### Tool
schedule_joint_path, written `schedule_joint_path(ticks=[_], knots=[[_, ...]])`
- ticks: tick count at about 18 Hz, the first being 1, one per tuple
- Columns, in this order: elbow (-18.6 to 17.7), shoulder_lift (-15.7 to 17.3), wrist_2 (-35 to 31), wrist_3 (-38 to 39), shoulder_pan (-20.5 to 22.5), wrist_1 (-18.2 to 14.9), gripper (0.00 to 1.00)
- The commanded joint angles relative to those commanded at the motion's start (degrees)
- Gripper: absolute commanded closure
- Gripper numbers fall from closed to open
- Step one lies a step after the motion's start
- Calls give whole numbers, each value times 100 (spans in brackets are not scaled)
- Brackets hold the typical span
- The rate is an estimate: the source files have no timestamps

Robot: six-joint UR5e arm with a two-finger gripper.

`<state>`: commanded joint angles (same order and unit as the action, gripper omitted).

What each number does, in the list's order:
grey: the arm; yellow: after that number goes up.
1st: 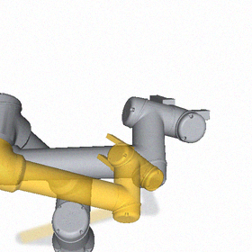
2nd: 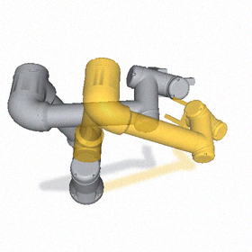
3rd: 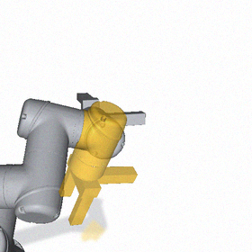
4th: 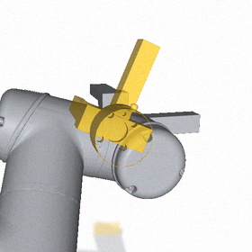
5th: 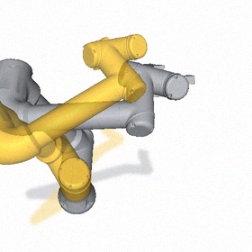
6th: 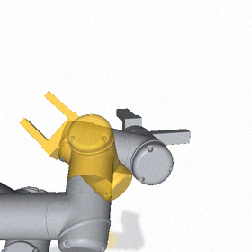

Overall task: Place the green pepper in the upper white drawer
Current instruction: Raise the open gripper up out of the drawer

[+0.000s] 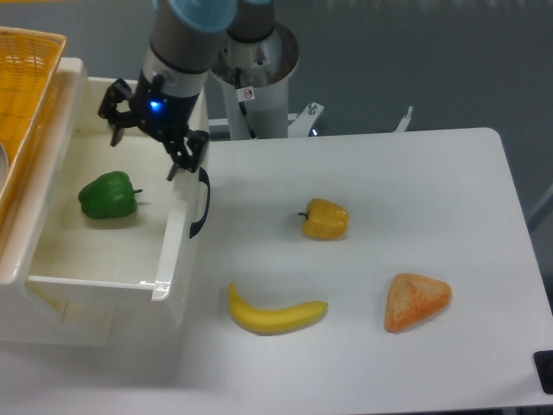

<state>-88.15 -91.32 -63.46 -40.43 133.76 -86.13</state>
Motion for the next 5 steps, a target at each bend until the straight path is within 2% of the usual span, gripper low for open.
schedule_joint_path(ticks=[5], knots=[[-44, 26, -17, -96, 299, -9, 0]])
